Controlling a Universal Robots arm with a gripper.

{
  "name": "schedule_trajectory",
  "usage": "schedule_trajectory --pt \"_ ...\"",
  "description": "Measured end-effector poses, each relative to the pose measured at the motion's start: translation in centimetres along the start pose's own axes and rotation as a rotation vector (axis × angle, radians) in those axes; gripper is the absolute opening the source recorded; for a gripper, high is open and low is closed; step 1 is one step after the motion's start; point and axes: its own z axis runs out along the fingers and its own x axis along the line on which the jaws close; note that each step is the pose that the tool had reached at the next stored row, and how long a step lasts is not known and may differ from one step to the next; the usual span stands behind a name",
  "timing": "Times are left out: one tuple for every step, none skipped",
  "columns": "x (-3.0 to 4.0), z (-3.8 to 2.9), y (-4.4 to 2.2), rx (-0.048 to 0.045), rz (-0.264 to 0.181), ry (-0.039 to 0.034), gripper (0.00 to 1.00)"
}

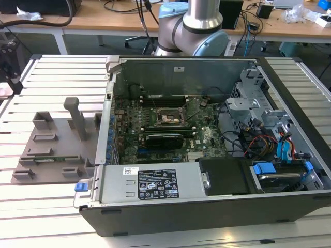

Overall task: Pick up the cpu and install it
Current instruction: 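Pick up the cpu and move it towards the insertion slot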

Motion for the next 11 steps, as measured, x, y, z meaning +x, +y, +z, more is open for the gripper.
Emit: schedule_trajectory --pt "-0.01 -0.17 0.00 0.0000 0.000 0.0001 0.55" --pt "-0.01 -0.37 -0.01 0.0000 0.000 0.0000 0.55" --pt "-0.02 -0.46 -0.01 0.0001 0.000 0.0001 0.55" --pt "-0.02 -0.58 -0.01 0.0000 0.000 0.0000 0.55" --pt "-0.02 -0.68 -0.01 0.0001 0.000 0.0001 0.55" --pt "-0.02 -0.78 -0.01 0.0000 0.000 0.0000 0.55" --pt "-0.03 -0.88 -0.01 0.0000 0.000 0.0000 0.55" --pt "-0.03 -0.98 -0.01 0.0000 0.000 0.0000 0.55" --pt "-0.04 -1.14 -0.02 0.0000 0.000 0.0001 0.55" --pt "-0.04 -1.23 -0.02 0.0000 0.000 0.0000 0.55" --pt "-0.04 -1.34 -0.02 0.0000 0.000 0.0001 0.55"
